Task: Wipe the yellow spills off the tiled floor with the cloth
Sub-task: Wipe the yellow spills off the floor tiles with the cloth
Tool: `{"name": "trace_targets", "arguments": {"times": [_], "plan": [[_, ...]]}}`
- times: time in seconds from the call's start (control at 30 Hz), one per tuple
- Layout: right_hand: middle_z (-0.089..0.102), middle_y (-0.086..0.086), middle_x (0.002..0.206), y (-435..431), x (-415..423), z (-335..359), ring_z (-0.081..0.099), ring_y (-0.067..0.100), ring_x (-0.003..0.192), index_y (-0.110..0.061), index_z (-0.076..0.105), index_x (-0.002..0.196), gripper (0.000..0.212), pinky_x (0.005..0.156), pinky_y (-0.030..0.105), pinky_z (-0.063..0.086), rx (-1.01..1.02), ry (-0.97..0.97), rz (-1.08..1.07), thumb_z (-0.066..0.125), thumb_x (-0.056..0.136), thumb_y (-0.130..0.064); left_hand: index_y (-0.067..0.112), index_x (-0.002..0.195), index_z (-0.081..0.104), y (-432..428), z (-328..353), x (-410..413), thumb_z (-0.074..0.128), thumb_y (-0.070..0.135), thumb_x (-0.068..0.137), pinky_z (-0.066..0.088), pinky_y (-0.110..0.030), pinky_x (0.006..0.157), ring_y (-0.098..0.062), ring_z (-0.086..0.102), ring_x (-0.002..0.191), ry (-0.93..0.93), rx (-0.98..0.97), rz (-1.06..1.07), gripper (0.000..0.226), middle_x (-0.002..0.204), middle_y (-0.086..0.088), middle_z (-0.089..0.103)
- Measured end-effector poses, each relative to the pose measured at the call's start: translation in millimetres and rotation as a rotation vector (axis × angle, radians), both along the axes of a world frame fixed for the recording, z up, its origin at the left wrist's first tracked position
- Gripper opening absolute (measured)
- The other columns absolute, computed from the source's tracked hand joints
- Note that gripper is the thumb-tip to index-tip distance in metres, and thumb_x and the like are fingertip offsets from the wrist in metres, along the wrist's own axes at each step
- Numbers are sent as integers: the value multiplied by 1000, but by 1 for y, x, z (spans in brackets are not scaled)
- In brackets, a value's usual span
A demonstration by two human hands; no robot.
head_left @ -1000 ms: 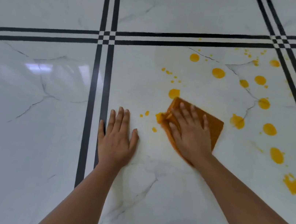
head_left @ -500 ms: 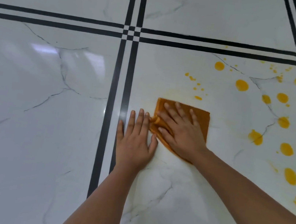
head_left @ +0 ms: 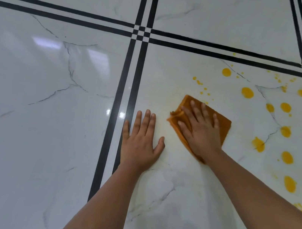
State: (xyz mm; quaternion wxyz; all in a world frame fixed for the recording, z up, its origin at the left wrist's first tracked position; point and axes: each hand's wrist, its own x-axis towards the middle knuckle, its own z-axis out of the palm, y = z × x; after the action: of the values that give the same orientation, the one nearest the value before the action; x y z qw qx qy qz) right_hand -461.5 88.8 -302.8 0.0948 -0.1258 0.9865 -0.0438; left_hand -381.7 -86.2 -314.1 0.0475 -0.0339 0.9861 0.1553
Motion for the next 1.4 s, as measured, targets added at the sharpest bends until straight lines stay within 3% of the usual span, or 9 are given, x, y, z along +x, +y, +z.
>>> {"name": "trace_targets", "arguments": {"times": [0.2,0.4,0.53,0.7,0.83,0.97,1.13,1.33,1.4], "plan": [[16,-9,156,-13,24,-1,7,17,145,-42,24,143,61,113,49,7,-27,19,245,11,87,-61,17,148,5,1,-3,7,8,52,86,-4,-46,115,-15,-15,140,13,-10,-16,71,157,-1,0],[10,-7,157,-14,-2,0,3,19,145,-39,19,145,57,113,50,4,-43,9,38,16,91,-60,18,148,-1,19,2,18,2,50,85,-13,-41,113,-13,-22,137,-36,-5,-2,71,156,0,-5],[23,-7,154,43,25,-2,13,17,144,-42,29,141,62,111,49,13,-34,30,318,13,85,-65,18,148,2,27,5,20,4,51,84,-14,-39,112,-13,-20,137,-27,-3,7,72,157,0,-3],[16,-6,156,57,16,-2,8,20,145,-40,24,143,64,112,51,8,-37,41,-25,10,85,-63,20,148,-3,54,10,24,5,53,83,-17,-37,111,-11,-23,137,-43,7,-45,73,157,2,-7],[31,-4,151,92,41,-2,23,20,141,-39,36,138,60,109,47,15,-25,61,375,11,89,-64,20,148,0,79,8,22,6,54,83,-15,-36,111,-11,-21,136,-22,19,-87,74,156,2,-5],[16,-8,156,107,21,2,9,18,144,-41,25,143,67,112,48,8,-21,5,71,5,84,-66,20,149,4,92,5,29,7,54,83,-12,-37,112,-11,-17,138,-5,35,-85,74,156,2,-1],[26,-5,152,149,61,-3,21,20,141,-39,31,140,55,108,47,15,45,15,500,10,93,-59,21,148,4,114,6,38,6,58,81,-14,-34,111,-8,-18,136,0,46,-68,77,155,5,-5],[11,-10,156,168,65,20,5,14,144,-43,17,144,76,114,48,11,-68,-137,304,-6,79,-74,20,149,7,156,22,42,5,56,81,-13,-35,110,-10,-13,140,16,52,-121,77,157,3,2],[8,-10,157,179,63,32,2,12,144,-41,14,145,69,115,42,7,-138,-212,251,9,84,-72,21,149,7,172,29,38,4,57,81,-12,-35,111,-12,-8,143,10,42,-176,77,157,4,4]]}}
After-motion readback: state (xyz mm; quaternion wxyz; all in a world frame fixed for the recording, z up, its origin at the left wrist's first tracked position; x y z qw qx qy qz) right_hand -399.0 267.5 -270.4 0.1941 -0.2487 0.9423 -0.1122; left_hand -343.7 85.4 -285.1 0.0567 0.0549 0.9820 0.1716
